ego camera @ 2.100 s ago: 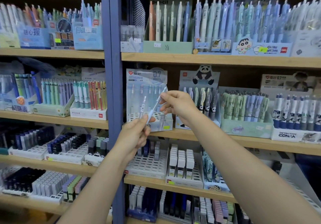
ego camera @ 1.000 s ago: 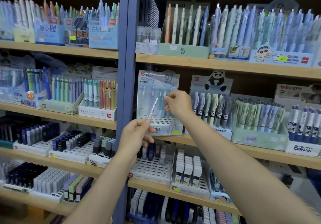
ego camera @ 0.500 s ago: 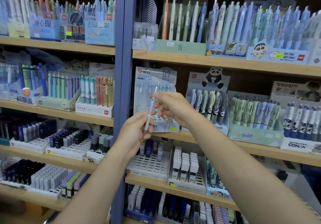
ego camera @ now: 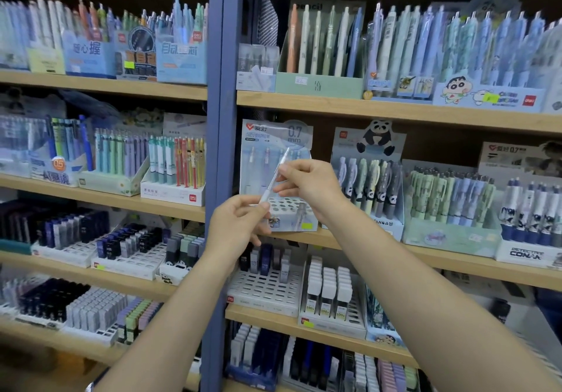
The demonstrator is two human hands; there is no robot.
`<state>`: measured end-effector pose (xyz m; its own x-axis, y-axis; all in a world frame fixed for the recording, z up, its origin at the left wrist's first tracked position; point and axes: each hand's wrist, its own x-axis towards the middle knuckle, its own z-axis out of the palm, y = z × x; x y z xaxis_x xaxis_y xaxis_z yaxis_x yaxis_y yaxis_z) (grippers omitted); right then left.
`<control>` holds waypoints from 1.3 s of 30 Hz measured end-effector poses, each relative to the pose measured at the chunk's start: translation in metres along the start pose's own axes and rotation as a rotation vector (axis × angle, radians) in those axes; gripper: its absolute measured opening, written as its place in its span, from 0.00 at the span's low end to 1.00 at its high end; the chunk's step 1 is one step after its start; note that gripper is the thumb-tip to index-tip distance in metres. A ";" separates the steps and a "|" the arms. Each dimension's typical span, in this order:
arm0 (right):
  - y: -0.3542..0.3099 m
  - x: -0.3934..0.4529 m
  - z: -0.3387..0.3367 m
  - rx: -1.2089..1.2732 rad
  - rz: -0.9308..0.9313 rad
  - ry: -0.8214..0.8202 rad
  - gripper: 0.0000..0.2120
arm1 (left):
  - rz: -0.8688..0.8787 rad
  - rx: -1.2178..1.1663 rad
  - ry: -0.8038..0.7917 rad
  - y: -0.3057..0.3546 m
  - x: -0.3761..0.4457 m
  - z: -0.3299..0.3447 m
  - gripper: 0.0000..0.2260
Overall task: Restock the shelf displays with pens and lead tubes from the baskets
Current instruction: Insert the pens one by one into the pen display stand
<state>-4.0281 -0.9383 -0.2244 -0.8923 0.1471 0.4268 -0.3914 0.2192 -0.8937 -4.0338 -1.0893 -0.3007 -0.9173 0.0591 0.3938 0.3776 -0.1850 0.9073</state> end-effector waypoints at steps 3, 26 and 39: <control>-0.004 0.005 0.005 0.058 -0.087 0.131 0.07 | 0.010 0.027 0.063 -0.004 0.003 -0.012 0.08; 0.022 0.051 0.053 -0.322 -0.090 0.226 0.09 | -0.148 0.226 0.056 -0.029 0.024 -0.025 0.20; 0.028 0.052 0.064 -0.531 -0.096 0.235 0.18 | -0.142 0.185 0.059 -0.035 0.023 -0.025 0.17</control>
<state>-4.1004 -0.9862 -0.2364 -0.7608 0.2991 0.5760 -0.2478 0.6863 -0.6838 -4.0706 -1.1057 -0.3269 -0.9667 0.0129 0.2556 0.2556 0.0039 0.9668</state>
